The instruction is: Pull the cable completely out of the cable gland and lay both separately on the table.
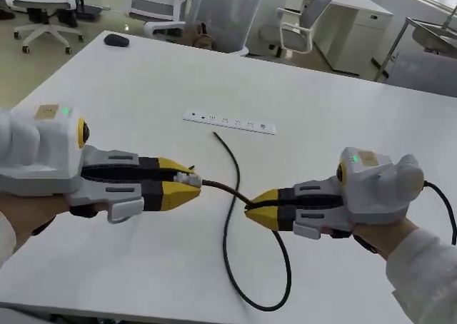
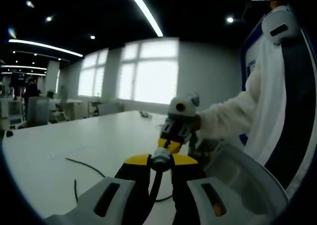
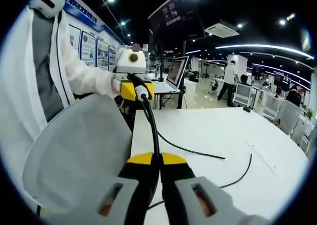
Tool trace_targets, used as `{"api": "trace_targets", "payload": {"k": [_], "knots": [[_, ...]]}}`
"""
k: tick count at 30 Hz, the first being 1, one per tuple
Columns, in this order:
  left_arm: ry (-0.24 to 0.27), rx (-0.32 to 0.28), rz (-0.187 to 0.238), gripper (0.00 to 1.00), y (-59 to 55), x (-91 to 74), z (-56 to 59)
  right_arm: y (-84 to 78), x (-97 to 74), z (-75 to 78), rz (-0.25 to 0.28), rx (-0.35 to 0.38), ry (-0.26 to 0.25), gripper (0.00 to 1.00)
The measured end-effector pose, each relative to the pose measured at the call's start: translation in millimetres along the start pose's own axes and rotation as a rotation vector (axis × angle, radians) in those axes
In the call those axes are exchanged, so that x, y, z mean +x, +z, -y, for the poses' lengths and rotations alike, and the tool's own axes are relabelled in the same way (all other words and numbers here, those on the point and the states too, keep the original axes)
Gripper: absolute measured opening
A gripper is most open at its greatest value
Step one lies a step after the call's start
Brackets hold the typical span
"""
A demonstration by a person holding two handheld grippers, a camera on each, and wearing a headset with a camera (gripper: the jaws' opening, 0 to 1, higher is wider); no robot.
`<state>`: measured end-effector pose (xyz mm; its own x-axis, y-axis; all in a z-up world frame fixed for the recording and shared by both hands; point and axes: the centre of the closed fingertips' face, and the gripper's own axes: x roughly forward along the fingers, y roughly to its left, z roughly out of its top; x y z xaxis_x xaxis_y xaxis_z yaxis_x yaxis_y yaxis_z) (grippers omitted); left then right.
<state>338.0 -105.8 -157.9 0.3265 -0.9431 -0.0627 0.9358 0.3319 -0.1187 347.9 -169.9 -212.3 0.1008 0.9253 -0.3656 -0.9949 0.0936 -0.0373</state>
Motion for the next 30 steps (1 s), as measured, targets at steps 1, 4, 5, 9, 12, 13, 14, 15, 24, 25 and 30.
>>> {"api": "trace_targets", "payload": {"k": [1,4,5,9,12,13,14,15,24,25,30], "knots": [[0.0,-0.007,0.002,0.17,-1.0,-0.8,1.0,0.3,-0.3,0.2,0.0,0.004,-0.001,0.02],[0.004,-0.02,0.024,0.17,-3.2,-4.4,3.9,0.4,0.4,-4.1,-0.001,0.043,0.014,0.02],[0.005,-0.026,0.031,0.17,-3.2,-4.9,4.3,0.7,1.6,-6.3,-0.01,0.057,0.019,0.02],[0.008,-0.048,0.059,0.17,-10.0,-8.6,8.1,5.6,3.0,-8.2,-0.008,0.057,0.01,0.03],[-0.011,-0.018,0.038,0.17,-11.0,-5.1,14.3,15.3,5.5,-14.2,0.021,0.067,0.028,0.09],[-0.019,-0.012,0.038,0.17,-10.5,-4.0,16.1,18.8,7.6,-17.8,0.021,0.057,0.035,0.12],[-0.018,-0.008,0.042,0.17,-10.0,-3.4,16.3,21.7,9.1,-21.4,0.021,0.043,0.048,0.12],[-0.016,-0.007,0.044,0.17,-10.2,-3.0,16.3,26.2,11.3,-26.0,0.024,0.03,0.062,0.12],[-0.038,0.03,0.003,0.17,-18.3,-0.5,24.5,55.2,27.7,-39.0,0.058,-0.047,0.096,0.14],[-0.039,0.032,0.001,0.17,-18.6,-0.5,24.6,55.6,28.3,-39.4,0.057,-0.048,0.098,0.13],[-0.041,0.048,-0.007,0.17,-20.4,0.2,25.4,56.5,31.2,-40.3,0.061,-0.041,0.112,0.1]]}}
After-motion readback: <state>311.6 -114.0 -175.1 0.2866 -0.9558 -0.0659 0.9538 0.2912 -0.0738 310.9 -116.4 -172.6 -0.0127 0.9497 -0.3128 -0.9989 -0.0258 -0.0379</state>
